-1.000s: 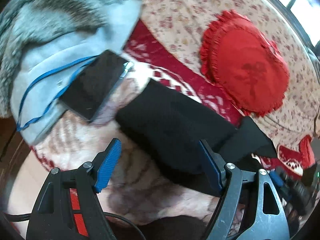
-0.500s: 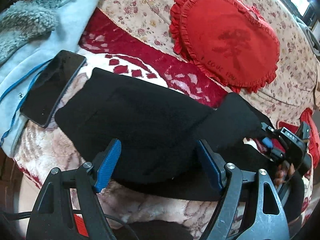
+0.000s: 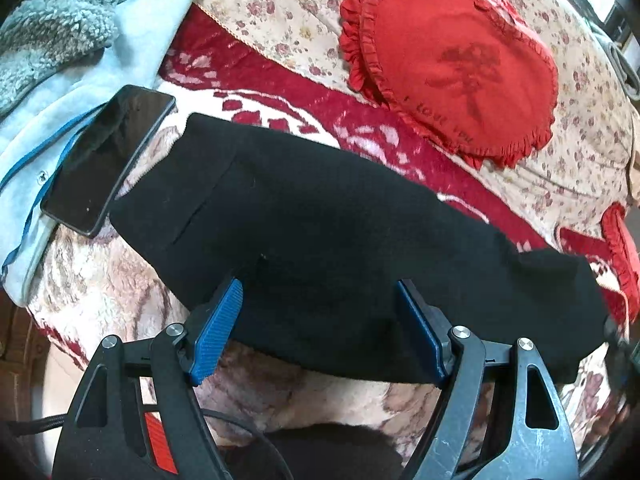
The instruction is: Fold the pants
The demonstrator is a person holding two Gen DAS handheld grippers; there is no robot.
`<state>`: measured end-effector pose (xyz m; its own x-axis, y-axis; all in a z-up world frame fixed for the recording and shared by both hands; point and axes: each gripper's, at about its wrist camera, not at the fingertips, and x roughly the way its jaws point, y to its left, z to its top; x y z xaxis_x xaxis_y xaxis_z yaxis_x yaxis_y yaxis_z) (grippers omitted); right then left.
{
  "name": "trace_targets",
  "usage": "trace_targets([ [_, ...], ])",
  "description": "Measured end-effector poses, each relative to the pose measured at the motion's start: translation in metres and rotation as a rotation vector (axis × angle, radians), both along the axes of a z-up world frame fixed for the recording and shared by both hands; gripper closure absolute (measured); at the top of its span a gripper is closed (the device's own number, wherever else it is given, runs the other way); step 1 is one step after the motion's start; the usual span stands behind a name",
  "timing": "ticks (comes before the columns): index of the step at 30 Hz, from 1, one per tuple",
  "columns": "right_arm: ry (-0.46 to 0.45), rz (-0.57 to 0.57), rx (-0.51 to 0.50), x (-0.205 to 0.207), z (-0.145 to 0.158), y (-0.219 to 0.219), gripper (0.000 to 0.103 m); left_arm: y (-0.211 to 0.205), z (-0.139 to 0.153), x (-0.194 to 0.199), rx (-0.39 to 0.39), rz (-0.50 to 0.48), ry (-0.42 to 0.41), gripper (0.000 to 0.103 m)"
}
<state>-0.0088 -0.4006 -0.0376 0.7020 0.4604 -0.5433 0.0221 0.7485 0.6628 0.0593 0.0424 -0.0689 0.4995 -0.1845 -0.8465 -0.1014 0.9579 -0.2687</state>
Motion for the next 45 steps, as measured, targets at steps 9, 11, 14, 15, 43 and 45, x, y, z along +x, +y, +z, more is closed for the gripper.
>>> trace_targets([
  [9,0.169,-0.027,0.072,-0.040,-0.067,-0.023,0.067,-0.007,0.003,-0.006,0.023,0.008,0.011,0.025],
  [11,0.110,-0.084,0.157,-0.044,-0.069,-0.040,0.065,-0.008,0.002,-0.005,0.032,0.009,0.019,0.025],
  [14,0.088,-0.117,0.221,-0.039,-0.078,-0.055,0.065,-0.012,0.002,-0.003,0.036,0.013,0.023,0.025],
  [15,0.093,-0.127,0.227,-0.034,-0.083,-0.058,0.065,-0.015,0.003,-0.003,0.032,0.009,0.024,0.025],
  [43,0.089,-0.166,-0.350,-0.055,-0.003,-0.028,0.072,0.048,0.012,-0.021,0.043,0.128,-0.007,0.025],
  [45,0.068,-0.106,-0.329,-0.046,-0.003,-0.014,0.072,0.056,0.013,-0.022,0.049,0.149,-0.013,0.025],
])
